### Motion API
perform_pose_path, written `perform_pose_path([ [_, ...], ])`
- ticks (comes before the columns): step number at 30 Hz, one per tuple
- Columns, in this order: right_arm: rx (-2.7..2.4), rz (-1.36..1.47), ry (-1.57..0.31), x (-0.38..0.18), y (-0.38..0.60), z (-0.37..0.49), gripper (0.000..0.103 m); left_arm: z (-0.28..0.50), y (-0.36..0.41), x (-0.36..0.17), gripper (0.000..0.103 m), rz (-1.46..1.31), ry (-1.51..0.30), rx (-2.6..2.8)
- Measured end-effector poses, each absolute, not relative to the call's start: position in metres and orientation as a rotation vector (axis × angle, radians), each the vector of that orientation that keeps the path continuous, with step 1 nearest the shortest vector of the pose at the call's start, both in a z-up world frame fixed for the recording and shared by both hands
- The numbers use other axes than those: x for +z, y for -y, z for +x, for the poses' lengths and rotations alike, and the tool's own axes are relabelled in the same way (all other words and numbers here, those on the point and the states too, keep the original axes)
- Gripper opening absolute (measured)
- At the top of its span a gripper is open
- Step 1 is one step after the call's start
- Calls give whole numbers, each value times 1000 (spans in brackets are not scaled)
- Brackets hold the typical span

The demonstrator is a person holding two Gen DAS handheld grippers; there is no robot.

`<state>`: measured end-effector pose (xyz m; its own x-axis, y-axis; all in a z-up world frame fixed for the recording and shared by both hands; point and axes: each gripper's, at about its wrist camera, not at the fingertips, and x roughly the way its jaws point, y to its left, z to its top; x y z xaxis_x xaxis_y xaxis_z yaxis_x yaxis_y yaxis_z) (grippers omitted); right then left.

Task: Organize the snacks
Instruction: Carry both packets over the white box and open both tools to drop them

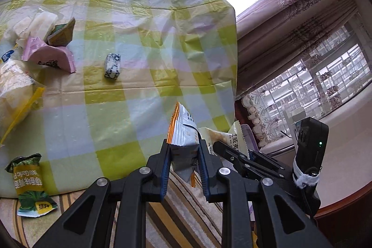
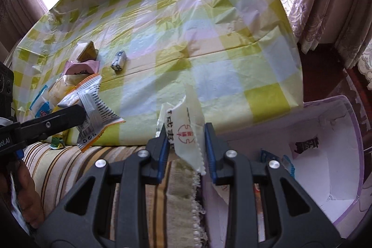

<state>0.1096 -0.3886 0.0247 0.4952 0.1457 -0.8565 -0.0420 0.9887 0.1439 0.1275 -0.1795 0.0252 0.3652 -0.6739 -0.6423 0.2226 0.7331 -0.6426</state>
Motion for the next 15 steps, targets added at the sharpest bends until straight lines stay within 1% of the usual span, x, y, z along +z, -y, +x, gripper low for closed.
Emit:
perform_pose_path([
  [13,-112,189,-1023,22,489,101,32,128,269,24,24,-370,-1129,-770],
  [14,-126,195,-1018,23,493,101,32,128,275,24,24,-364,-1136,-776],
  [15,-139,202,-1014,24,499,101,33,129,279,23,29,-354,-1142,-774],
])
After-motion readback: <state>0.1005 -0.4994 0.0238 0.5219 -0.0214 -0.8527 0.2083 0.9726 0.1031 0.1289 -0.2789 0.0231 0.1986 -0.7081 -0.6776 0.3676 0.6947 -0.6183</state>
